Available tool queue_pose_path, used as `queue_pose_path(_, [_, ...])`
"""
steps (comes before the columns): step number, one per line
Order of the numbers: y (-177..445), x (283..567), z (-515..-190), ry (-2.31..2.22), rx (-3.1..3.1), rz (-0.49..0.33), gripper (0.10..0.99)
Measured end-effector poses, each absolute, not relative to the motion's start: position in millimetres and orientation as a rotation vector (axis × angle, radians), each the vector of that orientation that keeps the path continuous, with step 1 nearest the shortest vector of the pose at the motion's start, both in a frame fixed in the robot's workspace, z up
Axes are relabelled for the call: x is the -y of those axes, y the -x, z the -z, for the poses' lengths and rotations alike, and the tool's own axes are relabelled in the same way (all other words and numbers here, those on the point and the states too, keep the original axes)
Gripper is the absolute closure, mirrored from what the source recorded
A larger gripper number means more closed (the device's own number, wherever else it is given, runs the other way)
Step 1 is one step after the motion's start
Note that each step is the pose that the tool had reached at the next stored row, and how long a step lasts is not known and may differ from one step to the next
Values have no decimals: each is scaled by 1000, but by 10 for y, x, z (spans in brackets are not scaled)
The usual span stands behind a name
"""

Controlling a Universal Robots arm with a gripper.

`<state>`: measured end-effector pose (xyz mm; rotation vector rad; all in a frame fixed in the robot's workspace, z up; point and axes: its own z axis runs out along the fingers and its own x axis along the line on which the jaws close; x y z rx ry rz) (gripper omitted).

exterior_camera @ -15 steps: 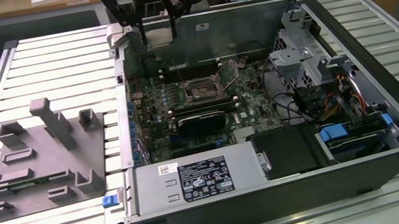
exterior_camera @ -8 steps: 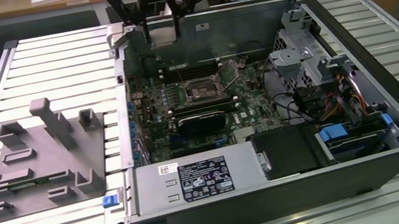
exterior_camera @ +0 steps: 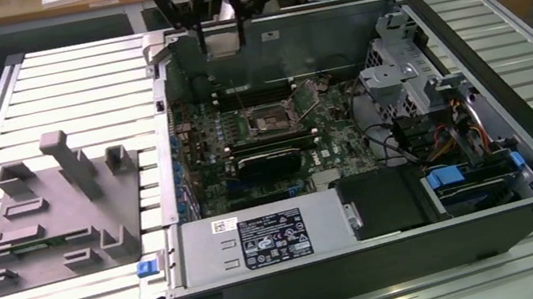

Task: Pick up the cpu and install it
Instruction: 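Pick up the cpu and move it towards the insertion slot, then place the cpu into insertion slot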

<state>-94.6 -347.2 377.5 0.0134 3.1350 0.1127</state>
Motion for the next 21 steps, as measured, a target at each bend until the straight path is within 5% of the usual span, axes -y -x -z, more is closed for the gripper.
queue_pose_path(21, [598, 3402, -3748, -46, -3132, -112, 561])
